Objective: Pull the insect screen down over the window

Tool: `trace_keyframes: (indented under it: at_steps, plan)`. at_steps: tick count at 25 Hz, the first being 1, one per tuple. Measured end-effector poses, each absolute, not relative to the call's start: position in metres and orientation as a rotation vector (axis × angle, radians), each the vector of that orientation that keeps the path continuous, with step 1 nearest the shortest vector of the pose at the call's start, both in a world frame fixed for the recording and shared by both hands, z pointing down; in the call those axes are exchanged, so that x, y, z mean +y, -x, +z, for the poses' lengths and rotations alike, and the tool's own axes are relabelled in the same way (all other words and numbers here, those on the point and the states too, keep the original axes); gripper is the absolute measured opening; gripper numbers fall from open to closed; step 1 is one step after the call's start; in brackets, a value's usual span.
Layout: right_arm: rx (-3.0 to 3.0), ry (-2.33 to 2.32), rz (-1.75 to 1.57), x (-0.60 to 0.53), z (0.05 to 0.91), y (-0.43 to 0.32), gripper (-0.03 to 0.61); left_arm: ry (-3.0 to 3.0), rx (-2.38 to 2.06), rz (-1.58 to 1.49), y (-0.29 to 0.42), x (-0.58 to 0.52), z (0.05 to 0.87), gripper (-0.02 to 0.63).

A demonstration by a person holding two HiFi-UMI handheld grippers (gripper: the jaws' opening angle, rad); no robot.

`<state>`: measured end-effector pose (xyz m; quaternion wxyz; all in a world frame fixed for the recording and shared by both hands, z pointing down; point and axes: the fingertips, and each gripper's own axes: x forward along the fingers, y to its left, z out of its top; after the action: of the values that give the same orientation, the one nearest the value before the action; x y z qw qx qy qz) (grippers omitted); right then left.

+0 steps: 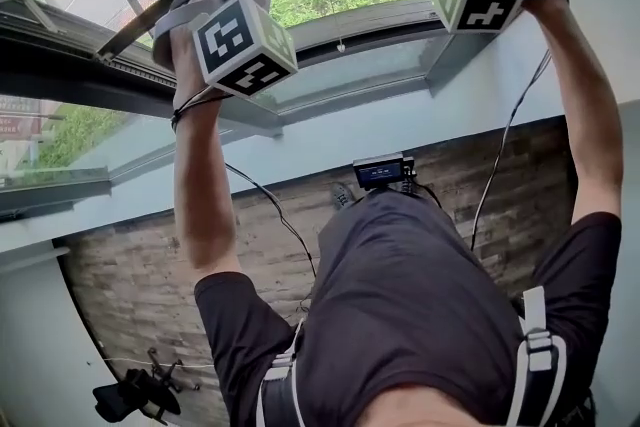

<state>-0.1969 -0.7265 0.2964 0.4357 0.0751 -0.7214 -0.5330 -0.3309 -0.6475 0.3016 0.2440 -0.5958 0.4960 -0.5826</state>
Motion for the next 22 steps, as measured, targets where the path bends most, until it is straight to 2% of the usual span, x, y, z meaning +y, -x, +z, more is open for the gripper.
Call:
trace_keyframes:
  at_steps: [22]
  plan:
    - [-1.769,-0.093,-1.164,-0.732,0.470,0.193,0.023,1.870,1.299,-1.745,0.326,-0.649,0.475,0.022]
